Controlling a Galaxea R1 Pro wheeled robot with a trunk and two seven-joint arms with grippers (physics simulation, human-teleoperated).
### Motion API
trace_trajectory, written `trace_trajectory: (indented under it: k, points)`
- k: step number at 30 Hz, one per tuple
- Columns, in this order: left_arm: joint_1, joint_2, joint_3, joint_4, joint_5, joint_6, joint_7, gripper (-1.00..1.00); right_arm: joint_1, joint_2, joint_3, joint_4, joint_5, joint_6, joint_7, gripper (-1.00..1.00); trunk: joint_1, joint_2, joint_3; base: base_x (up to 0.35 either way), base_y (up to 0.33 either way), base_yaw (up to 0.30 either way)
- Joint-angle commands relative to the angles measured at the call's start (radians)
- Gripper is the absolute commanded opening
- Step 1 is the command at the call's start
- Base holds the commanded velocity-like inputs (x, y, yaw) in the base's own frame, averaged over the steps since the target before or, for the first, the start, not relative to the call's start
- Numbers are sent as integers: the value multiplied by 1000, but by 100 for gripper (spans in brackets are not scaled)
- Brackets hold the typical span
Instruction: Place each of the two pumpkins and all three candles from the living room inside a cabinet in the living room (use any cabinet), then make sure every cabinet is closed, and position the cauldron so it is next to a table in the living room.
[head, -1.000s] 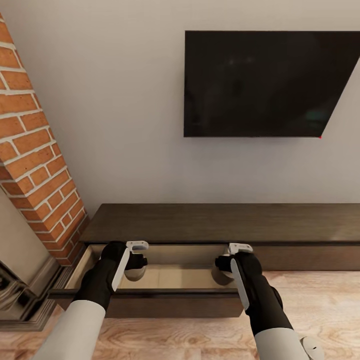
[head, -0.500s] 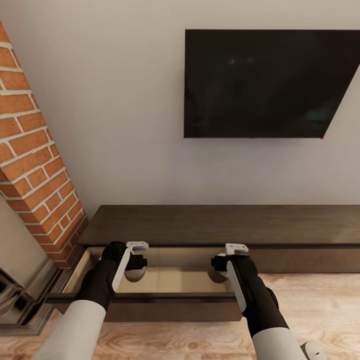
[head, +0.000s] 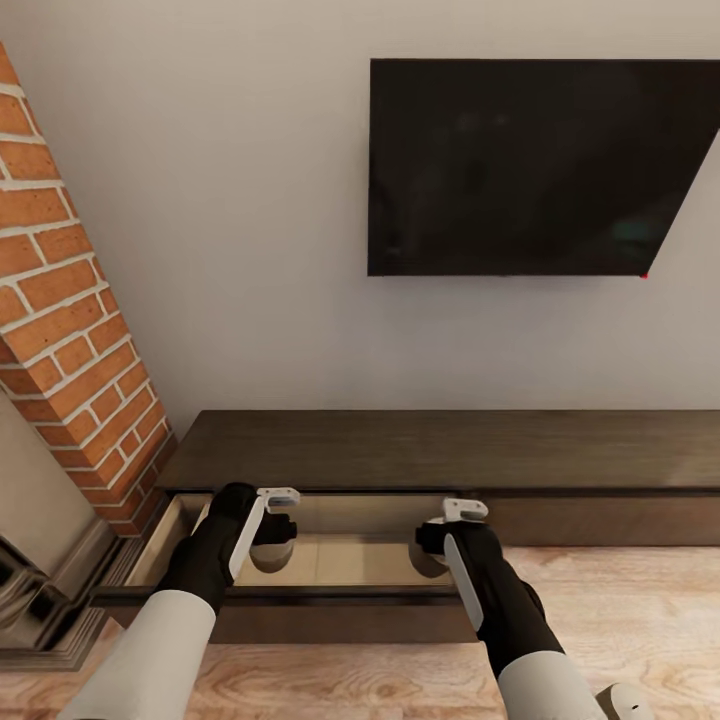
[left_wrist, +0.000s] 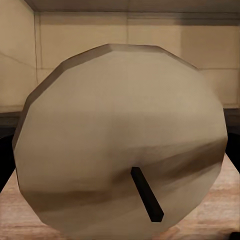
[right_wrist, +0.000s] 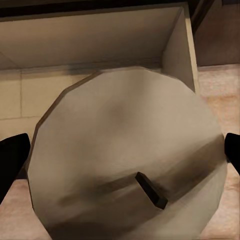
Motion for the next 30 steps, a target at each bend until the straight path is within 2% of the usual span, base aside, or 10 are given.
trace_trajectory:
  k: [1,3,6,10,12,15,17,20,24,30]
  points:
    - [-1,-1,2,-1,0,4,4,-100,-5,0,1,15,-4,-4,-7,-100,0,0,-1,0,0,0]
    - [-1,-1,2,0,0,4,4,-100,-18,0,1,53,-4,-27,-8,-100,0,0,-1,0,0,0]
    - [-1,-1,2,0,0,4,4,-100,-43,0,1,131,-5,-100,-9,-100,0,0,-1,0,0,0]
    - [-1,-1,2,-1,0,4,4,-100,-57,0,1,172,-6,-170,-11,-100,0,0,-1,0,0,0]
    - [-1,-1,2,-1,0,4,4,-100,-75,0,1,182,-11,-181,-11,-100,0,0,-1,0,0,0]
    - [-1,0,1,-1,0,4,4,-100,-119,0,1,230,-55,-185,-12,-100,0,0,-1,2,0,0]
    - [-1,0,1,-1,0,4,4,-100,-166,0,1,312,-77,-187,-17,-100,0,0,-1,86,0,0]
    - [-1,-1,0,1,0,4,4,-100,-203,0,1,376,-92,-188,-69,-100,0,0,-1,88,0,0]
    - [-1,0,-3,5,0,4,4,-100,-217,0,1,404,-99,-187,-101,-100,0,0,-1,28,0,0]
    - [-1,-1,-3,7,0,4,4,-100,-221,0,1,416,-101,-186,-110,-100,0,0,-1,29,0,0]
